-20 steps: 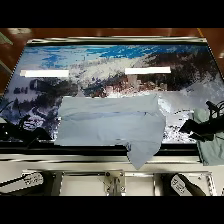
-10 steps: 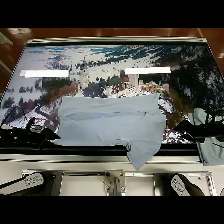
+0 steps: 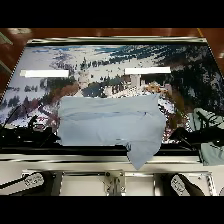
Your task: Fold the shirts.
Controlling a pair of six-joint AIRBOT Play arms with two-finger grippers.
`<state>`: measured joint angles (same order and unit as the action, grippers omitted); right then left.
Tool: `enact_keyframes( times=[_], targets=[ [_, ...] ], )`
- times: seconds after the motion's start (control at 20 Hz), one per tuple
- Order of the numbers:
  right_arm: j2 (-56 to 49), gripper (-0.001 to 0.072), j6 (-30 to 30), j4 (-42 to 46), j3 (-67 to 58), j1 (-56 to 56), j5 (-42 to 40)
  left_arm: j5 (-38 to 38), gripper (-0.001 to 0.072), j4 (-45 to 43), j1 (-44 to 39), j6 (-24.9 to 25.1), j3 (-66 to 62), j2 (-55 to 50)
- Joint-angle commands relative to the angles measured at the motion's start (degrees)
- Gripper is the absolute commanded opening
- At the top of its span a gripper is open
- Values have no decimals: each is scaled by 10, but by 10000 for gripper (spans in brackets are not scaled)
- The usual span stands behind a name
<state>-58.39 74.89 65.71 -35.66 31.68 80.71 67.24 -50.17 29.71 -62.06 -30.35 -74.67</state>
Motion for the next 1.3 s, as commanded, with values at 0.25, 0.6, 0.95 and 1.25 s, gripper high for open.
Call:
enact_keyframes(
  times=[0.25, 0.6, 0.95, 1.25],
  targets=[
    [0, 603, -20, -108, 162, 0, -88, 24, 37, 8, -1, 10, 0, 1],
    [0, 558, -2, -108, 184, -50, -163, 23, 37, 23, -1, 12, 0, 1],
    [8, 61, 23, -102, 164, -165, -197, 22, 37, 29, -1, 15, -3, 1],
    [50, 61, 42, -130, 38, -166, -182, 22, 36, 76, -1, 29, -81, 36]
  ],
)
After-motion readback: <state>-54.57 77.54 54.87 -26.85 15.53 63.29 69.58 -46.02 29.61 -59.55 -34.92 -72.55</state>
